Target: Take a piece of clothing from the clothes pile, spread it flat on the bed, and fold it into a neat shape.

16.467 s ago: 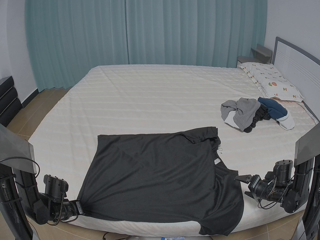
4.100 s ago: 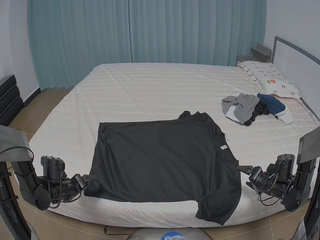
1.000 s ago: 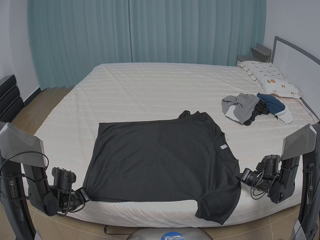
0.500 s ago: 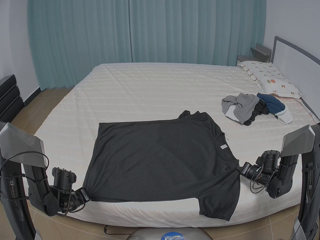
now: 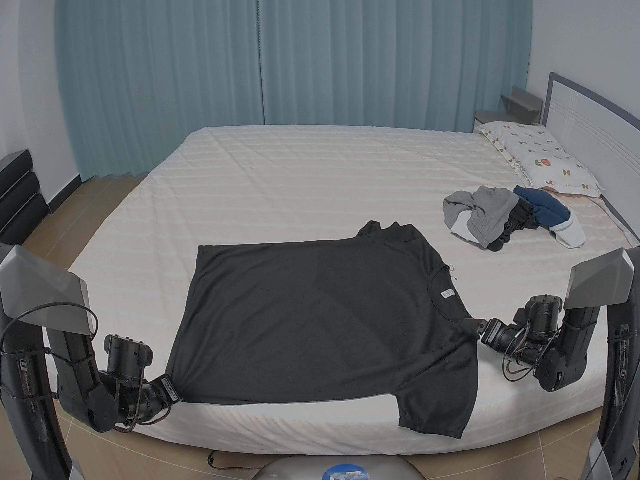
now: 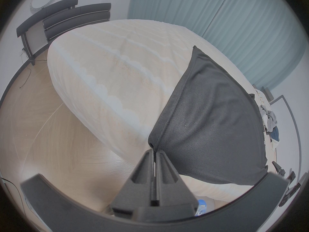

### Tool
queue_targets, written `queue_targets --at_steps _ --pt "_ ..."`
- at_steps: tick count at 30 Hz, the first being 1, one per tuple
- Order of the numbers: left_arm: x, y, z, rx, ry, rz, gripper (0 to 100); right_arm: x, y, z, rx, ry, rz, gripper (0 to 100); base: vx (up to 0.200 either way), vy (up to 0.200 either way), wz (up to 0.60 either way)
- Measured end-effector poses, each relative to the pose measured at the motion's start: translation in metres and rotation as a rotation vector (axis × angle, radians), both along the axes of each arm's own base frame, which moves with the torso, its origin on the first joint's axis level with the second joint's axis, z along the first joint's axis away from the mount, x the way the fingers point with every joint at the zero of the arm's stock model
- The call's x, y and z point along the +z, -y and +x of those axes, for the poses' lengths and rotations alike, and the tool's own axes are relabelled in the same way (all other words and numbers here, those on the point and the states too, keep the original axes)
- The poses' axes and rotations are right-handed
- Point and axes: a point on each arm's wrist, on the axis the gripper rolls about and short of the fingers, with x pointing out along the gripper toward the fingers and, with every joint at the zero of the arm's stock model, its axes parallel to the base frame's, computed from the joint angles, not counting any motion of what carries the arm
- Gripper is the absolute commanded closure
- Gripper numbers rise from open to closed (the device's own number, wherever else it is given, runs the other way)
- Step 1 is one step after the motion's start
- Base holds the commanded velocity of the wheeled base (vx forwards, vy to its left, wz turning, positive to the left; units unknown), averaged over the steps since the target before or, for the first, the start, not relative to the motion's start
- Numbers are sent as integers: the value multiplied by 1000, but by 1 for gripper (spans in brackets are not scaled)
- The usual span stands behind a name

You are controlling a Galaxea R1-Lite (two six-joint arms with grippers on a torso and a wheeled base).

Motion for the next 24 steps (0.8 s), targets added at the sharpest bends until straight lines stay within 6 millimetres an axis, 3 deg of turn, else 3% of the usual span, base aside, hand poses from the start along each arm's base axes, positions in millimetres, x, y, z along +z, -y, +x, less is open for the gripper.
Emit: queue_targets --at_steps 3,10,15,24 --pt "0 0 0 0 0 0 100 4 2 -10 40 -17 19 0 0 0 0" --pt "0 0 0 0 -1 0 100 12 5 -56 243 -42 12 0 0 0 0" --pt "0 0 0 0 -1 0 100 8 5 -82 352 -74 -19 0 0 0 0" --pt "0 0 0 -1 -2 -3 100 -2 0 -86 379 -118 -7 0 0 0 0"
